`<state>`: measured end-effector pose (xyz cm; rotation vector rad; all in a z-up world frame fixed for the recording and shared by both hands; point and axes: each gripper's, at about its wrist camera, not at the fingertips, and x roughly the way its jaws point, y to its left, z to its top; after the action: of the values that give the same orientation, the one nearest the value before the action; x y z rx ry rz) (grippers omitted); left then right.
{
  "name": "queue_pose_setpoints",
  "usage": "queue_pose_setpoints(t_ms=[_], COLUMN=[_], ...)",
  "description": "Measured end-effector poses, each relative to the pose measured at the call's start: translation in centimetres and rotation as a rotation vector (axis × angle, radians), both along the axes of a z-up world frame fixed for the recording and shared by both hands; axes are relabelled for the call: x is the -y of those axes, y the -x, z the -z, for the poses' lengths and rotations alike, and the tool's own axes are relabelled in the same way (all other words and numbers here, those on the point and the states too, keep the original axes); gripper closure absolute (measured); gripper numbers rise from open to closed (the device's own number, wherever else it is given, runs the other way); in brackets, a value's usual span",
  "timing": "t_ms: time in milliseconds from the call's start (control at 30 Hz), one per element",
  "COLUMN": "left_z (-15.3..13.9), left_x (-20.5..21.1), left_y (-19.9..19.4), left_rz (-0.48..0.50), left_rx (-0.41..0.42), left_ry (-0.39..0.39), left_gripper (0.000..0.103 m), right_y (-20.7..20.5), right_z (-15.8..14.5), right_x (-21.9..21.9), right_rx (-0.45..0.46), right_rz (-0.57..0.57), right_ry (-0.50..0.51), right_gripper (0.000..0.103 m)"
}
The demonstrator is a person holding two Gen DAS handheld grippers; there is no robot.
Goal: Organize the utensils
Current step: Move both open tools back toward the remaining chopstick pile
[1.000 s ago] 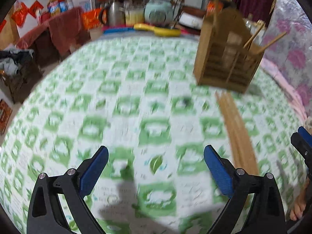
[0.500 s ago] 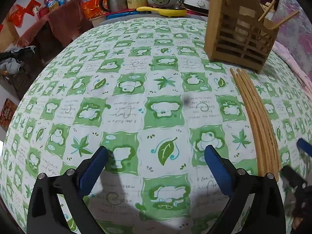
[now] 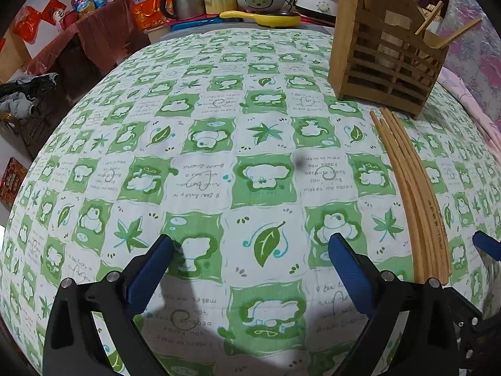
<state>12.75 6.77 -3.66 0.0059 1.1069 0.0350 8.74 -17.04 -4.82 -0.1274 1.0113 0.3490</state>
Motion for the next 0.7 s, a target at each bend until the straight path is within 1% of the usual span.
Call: queue_pose_setpoints(t_ms=[167,267,300,400,433,467,500,533,700], left_z=[0.0,0.0,0.0,0.0,0.0,0.0,0.0,0.0,0.0], left_x=[0.0,0.0,0.0,0.0,0.0,0.0,0.0,0.0,0.0], left_y=[0.0,0.0,0.0,0.0,0.1,0.0,0.1,0.1,0.1], left_rz=[0.000,-0.001,-0.001,-0.001,-0.001,-0.002,-0.002,-0.002,-0.001], left_rx=[0.000,0.001,0.001,0.001,0.001,0.001,0.001,0.001,0.001], left_ry=[0.000,-0.001,-0.001,-0.001,-0.002,-0.002,-0.002,-0.002,-0.002], left_gripper=[0.005,0.005,0.005,0.005,0.005,0.005,0.005,0.005,0.005], right_y=[-0.1,-0.3,-0.4,-0.8,-0.8,-0.7,-0.5,-0.5,0.0], right_z=[0.0,0.1,0.2,-0.2,-0.3,-0.4,-0.5,-0.5,-0.6], right_x=[0.4,1.1,1.4,3.9,5.4,6.3,7.0,6.9,2.8], right_rx=[-0.007,-0.014,-0.015,0.014,0.022,0.023,0.022,0.023,0.032], right_rz=[0.007,0.032,0.048,0.181,0.229,0.248,0.246,0.229,0.045], right_ry=[-0.027,-0.031,-0.029,-0.032,-0.071,-0.115,-0.169,-0.181,-0.078], right_gripper=[0.014,0.014,0.016,0.016,0.016,0.016,0.016,0.016,0.016])
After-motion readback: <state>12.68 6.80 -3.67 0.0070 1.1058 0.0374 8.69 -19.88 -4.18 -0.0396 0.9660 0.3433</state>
